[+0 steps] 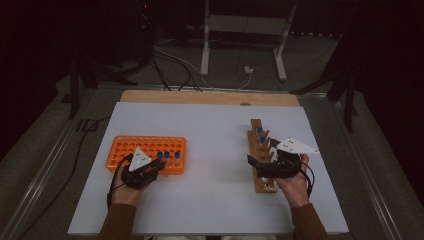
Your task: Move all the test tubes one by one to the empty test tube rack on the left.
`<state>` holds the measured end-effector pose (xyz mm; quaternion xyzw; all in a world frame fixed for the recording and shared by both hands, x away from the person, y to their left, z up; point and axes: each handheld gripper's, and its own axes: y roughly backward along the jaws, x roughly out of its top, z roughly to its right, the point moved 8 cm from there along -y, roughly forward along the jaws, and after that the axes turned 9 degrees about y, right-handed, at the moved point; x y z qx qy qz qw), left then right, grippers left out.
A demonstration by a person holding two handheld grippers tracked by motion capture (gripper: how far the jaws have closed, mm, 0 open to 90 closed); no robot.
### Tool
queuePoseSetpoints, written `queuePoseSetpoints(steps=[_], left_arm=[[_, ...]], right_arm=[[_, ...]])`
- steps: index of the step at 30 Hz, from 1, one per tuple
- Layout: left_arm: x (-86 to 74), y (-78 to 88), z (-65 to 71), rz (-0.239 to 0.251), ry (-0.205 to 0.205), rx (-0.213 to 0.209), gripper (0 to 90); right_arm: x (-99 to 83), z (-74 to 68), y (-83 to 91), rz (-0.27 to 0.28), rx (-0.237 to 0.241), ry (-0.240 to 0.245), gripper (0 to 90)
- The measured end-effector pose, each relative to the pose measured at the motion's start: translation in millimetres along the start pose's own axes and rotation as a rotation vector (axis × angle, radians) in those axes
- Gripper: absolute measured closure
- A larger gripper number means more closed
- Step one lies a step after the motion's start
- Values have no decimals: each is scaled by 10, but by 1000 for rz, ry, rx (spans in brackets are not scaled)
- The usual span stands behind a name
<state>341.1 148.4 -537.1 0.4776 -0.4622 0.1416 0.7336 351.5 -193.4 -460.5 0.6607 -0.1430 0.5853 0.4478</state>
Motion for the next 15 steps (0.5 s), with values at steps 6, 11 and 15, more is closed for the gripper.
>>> queuePoseSetpoints(steps=[6, 11, 15], left_arm=[[-2, 1, -3, -4, 14, -1, 781], [-1, 3, -6, -2, 28, -10, 777], [-4, 14, -16, 3, 50, -28, 767]], right_arm=[[-19, 18, -12, -8, -7, -4, 0], [-25, 25, -25, -13, -11, 5, 0], [-35, 56, -24, -18, -17, -5, 0]])
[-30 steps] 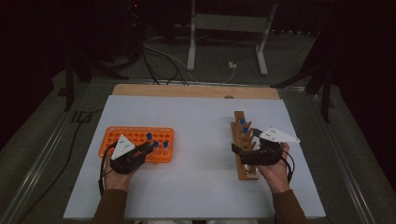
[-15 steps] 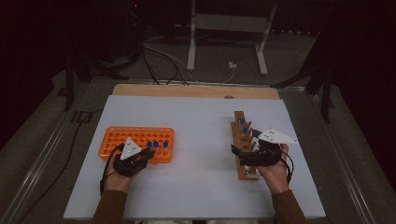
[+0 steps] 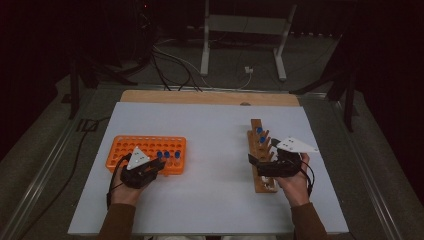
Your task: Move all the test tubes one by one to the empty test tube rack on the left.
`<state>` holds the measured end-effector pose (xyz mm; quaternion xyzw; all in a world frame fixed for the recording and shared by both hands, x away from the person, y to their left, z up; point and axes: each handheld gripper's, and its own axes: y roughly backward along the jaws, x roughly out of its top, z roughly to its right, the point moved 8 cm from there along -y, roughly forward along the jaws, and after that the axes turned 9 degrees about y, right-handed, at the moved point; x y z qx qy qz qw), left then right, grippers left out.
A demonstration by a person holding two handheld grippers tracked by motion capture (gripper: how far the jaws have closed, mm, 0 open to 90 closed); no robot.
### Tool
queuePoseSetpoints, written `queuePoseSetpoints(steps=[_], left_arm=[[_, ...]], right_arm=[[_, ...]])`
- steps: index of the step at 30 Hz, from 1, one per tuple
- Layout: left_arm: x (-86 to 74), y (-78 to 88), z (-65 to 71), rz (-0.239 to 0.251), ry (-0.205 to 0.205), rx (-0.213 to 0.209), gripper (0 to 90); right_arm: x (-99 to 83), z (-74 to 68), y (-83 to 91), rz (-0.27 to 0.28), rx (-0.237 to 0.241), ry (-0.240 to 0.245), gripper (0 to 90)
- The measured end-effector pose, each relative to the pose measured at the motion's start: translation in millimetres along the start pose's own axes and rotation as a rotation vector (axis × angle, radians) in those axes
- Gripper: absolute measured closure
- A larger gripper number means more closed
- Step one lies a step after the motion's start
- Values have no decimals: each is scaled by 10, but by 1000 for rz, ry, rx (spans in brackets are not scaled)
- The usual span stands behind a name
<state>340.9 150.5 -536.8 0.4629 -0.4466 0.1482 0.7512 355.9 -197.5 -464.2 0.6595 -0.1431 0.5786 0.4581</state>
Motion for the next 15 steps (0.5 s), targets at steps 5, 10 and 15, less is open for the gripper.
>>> queuePoseSetpoints(steps=[5, 10, 15], left_arm=[[3, 49, -1, 17, 23, -20, 678], [43, 147, 9, 63, 66, -74, 577], [120, 266, 12, 144, 128, -116, 413]], right_arm=[[-3, 54, 16, 1, -9, -6, 0], [3, 101, 16, -3, -16, -2, 7], [28, 134, 10, -11, -21, 24, 59]])
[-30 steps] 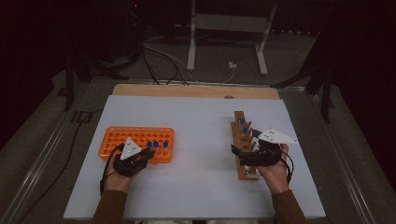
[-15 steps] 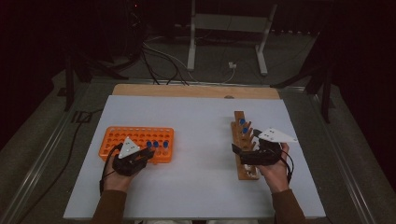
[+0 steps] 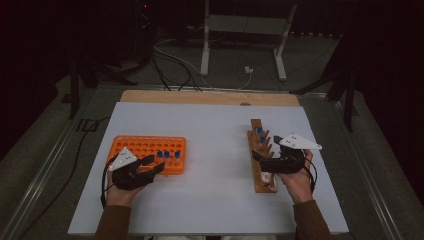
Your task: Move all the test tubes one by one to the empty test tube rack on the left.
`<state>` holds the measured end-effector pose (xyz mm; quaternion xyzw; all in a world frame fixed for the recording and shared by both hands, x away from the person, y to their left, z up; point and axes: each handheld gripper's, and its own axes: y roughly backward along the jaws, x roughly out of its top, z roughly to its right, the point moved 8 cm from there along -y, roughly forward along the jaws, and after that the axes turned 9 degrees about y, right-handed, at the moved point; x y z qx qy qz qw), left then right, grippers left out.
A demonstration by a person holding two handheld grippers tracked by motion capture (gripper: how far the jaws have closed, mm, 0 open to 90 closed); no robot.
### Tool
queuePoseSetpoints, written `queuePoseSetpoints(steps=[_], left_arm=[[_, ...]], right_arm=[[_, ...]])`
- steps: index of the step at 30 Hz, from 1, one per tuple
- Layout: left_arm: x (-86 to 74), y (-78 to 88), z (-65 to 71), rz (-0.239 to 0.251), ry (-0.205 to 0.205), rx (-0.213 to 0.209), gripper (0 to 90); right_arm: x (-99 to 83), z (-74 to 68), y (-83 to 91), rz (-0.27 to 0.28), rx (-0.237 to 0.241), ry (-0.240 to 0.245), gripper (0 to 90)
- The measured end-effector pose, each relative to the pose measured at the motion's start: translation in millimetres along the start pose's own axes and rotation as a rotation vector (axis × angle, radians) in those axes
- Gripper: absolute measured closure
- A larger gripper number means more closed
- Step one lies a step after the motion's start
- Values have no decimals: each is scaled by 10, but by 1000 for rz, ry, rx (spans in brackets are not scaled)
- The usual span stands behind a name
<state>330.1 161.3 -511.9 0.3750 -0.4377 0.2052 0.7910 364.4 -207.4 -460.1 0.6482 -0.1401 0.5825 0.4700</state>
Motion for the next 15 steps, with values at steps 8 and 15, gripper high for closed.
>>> queuePoseSetpoints(steps=[8, 15], left_arm=[[86, 64, -51, 53, 36, 83, 20], [83, 55, -47, 59, 30, 89, 6]], right_arm=[[4, 111, -48, 6, -4, -18, 143], [-78, 152, -180, -35, 3, -1, 309]])
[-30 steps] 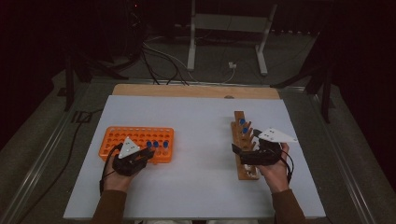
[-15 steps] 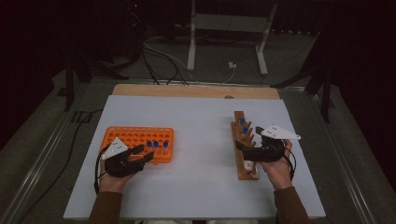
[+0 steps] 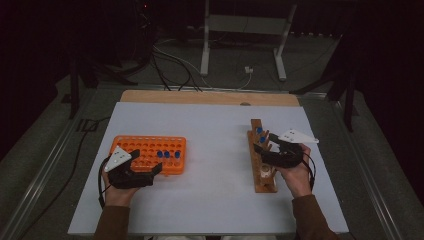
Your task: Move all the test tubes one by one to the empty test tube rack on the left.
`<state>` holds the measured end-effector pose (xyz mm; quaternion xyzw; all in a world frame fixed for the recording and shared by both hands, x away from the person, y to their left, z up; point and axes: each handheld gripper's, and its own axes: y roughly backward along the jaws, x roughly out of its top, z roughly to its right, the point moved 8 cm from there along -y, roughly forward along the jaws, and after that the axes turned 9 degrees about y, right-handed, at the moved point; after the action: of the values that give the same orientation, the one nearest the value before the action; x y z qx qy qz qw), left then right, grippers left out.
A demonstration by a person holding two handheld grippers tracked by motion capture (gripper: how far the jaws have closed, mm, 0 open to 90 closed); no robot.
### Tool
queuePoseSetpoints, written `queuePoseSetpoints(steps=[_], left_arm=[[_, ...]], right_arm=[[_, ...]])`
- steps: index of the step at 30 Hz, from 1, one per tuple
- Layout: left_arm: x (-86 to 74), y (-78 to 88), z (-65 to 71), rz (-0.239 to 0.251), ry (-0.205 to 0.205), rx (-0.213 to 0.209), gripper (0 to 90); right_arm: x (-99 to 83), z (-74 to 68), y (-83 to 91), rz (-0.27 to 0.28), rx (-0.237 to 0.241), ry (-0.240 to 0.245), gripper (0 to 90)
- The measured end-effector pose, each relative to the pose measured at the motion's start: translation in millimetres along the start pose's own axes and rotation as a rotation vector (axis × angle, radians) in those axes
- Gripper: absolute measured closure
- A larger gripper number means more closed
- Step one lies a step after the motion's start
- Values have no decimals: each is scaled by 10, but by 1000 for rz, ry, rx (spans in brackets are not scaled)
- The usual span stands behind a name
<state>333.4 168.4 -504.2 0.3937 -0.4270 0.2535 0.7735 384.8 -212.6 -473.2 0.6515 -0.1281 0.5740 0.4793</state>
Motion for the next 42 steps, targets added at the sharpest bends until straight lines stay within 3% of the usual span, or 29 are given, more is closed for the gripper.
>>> queuePoseSetpoints(steps=[5, 8, 17, 23, 42], left_arm=[[-18, -15, -13, -11, 1, 5, 6], [-17, -14, -22, -9, 5, 3, 6], [-34, -33, -12, -22, 5, 0, 7], [-33, -32, -16, -21, 7, -1, 7], [-29, -12, -22, -14, 18, -6, 7]], right_arm=[[-87, 17, -92, -45, 1, 21, 442], [-130, 54, -136, -65, -16, 6, 505], [-187, 115, -213, -80, -25, -5, 740], [-188, 147, -239, -81, -54, -10, 758], [-191, 168, -282, -89, -51, -70, 768]])
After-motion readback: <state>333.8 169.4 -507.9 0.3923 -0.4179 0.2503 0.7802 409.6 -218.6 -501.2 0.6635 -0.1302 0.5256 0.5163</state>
